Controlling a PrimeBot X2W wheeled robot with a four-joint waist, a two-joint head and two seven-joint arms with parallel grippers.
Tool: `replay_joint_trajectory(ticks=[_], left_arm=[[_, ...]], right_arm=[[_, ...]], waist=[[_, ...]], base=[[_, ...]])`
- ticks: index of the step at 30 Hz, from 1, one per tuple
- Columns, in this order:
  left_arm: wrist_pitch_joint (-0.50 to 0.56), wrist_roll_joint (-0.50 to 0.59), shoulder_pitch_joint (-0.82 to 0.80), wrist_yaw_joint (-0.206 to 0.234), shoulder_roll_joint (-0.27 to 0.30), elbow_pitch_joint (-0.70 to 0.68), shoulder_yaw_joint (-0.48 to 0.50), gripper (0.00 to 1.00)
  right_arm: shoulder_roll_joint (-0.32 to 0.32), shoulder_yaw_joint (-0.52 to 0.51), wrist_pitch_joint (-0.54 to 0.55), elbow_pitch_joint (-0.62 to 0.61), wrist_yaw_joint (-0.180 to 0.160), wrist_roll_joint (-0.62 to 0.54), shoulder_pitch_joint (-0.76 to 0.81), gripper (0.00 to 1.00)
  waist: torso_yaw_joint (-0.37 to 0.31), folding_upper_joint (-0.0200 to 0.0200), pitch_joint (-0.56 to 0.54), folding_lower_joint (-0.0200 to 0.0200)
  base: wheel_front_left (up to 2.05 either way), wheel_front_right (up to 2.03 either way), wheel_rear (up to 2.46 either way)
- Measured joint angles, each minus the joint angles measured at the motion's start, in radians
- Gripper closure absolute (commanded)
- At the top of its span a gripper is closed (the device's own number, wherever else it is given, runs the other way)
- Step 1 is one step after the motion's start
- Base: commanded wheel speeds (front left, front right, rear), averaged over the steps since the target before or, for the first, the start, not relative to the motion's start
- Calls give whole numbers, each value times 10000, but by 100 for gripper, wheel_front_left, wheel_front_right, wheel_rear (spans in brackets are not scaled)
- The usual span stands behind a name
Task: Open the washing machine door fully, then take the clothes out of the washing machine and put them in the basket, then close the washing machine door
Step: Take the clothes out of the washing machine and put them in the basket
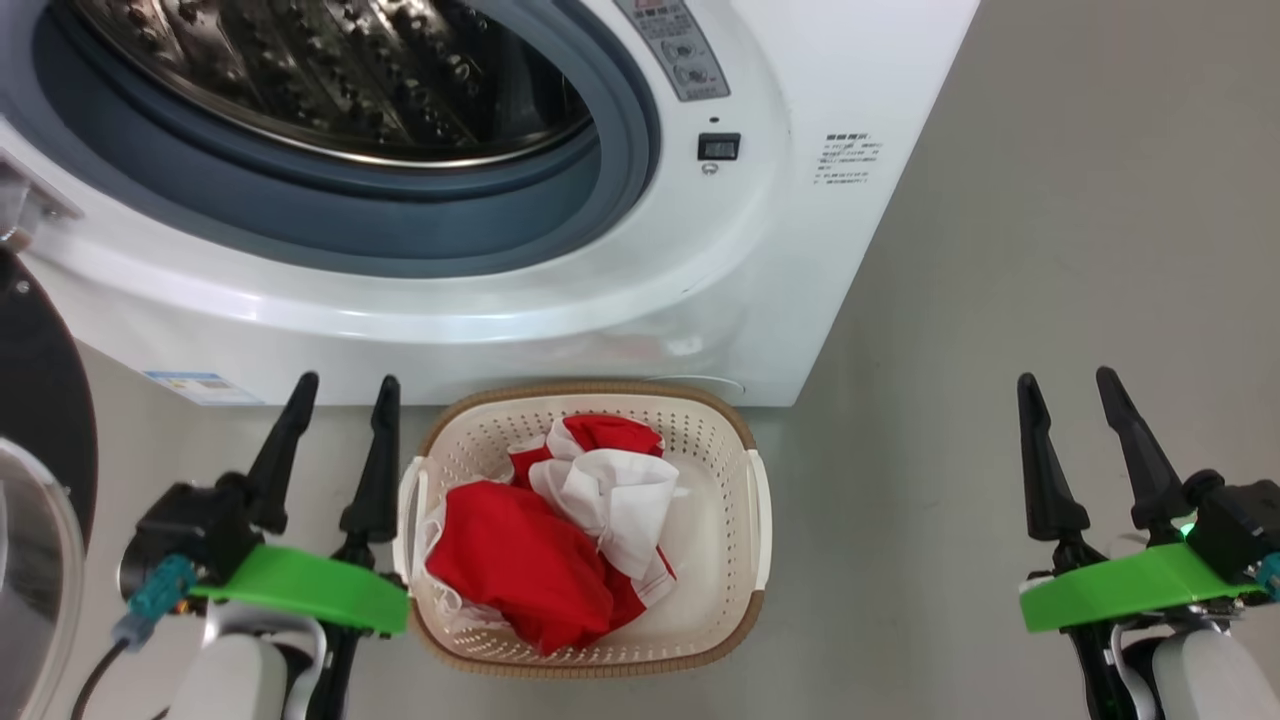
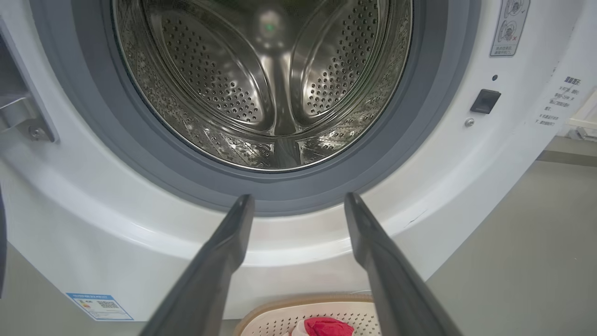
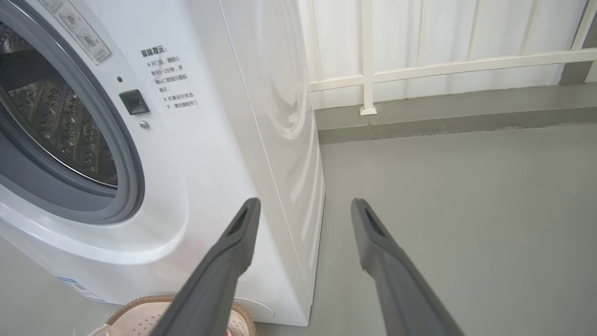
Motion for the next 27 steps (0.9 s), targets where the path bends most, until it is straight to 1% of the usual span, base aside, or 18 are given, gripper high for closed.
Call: replay_joint_trajectory(ticks=[12, 27], left_arm=[[0, 174, 1406, 0, 0, -1020, 535, 0], [0, 380, 2513, 0, -69, -1544, 976, 0]], right_arm=[[17, -215, 0, -58, 0, 48, 774, 0], [59, -502, 0, -180, 0, 71, 1631, 0]], waist=[[49, 0, -694, 0], [18, 0, -1295, 0]], base=[[0, 0, 0], [0, 0, 0]])
